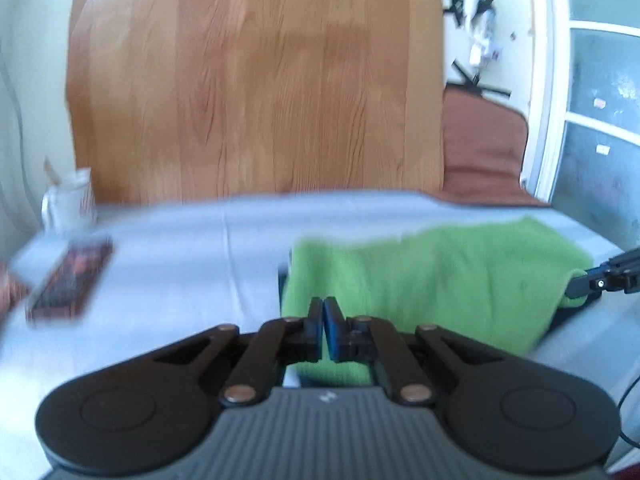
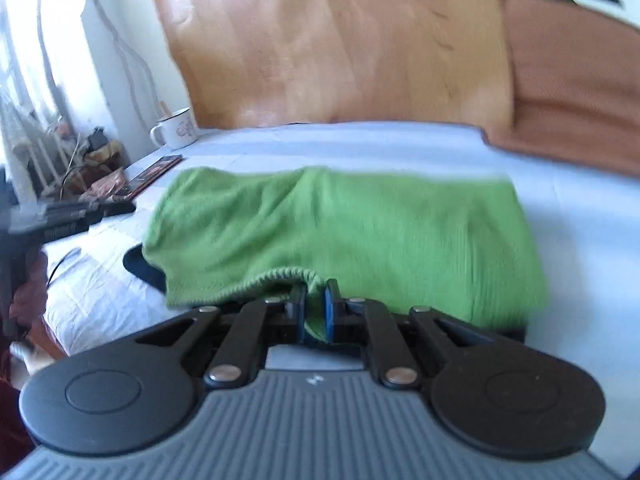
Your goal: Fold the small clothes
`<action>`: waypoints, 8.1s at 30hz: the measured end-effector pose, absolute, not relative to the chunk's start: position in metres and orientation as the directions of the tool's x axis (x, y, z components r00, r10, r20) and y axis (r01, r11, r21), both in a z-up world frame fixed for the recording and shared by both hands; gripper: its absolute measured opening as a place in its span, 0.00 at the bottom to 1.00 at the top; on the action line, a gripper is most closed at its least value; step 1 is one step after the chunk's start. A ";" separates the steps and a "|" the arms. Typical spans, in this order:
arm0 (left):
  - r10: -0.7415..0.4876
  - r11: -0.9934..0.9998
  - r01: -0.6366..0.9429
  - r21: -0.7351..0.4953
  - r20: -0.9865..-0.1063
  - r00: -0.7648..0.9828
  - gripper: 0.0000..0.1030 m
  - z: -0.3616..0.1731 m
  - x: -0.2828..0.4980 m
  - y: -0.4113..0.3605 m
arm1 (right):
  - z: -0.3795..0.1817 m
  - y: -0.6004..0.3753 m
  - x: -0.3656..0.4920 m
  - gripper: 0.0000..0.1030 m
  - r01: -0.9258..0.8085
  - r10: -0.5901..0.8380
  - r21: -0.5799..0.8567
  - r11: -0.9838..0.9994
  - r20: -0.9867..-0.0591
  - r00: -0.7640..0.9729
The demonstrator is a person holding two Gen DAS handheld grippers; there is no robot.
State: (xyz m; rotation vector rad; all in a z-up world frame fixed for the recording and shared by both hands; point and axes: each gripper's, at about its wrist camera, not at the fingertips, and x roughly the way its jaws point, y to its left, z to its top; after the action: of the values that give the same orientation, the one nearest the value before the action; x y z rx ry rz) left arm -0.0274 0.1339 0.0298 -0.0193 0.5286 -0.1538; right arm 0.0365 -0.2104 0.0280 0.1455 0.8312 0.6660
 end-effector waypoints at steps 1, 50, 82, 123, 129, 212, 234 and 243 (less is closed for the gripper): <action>-0.147 0.989 0.126 -0.075 -0.518 0.843 0.02 0.024 -0.031 0.136 | 0.024 -0.213 0.030 0.12 -0.470 0.599 0.385 0.794 -0.627 0.498; -0.336 0.921 0.160 -0.355 -0.517 0.787 0.20 0.068 0.061 0.115 | -0.019 -0.302 0.041 0.65 0.071 0.498 0.727 0.683 -0.534 0.683; -0.410 0.776 0.065 -0.627 -0.423 0.808 0.50 0.044 0.084 0.204 | 0.106 -0.097 0.046 0.23 -0.532 0.661 0.393 0.750 -0.447 0.602; -0.441 0.846 0.137 -0.515 -0.533 0.722 0.92 -0.023 0.075 0.165 | 0.014 -0.090 0.104 0.51 -0.385 0.818 0.724 0.572 -0.466 0.337; -0.496 0.808 0.159 -0.568 -0.509 0.703 0.81 -0.003 0.146 0.148 | 0.022 -0.104 0.149 0.47 -0.481 0.760 0.593 0.646 -0.435 0.483; 0.039 0.996 -0.078 -0.036 -0.620 0.784 1.00 -0.022 0.054 0.036 | -0.003 -0.183 0.039 0.86 -0.041 0.205 0.277 0.960 -0.596 0.777; 0.062 0.997 -0.079 0.001 -0.631 0.773 1.00 -0.023 0.056 0.031 | -0.001 -0.172 0.043 1.00 -0.060 0.181 0.207 0.977 -0.637 0.750; 0.060 0.997 -0.071 0.007 -0.628 0.776 1.00 -0.024 0.054 0.029 | -0.001 -0.173 0.046 1.00 -0.052 0.178 0.211 0.976 -0.637 0.750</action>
State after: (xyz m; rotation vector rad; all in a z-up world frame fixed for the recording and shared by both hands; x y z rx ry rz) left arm 0.0536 0.0291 -0.0236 -0.0170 0.6793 0.0709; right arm 0.0465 -0.1730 -0.0015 0.1842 0.7132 0.1266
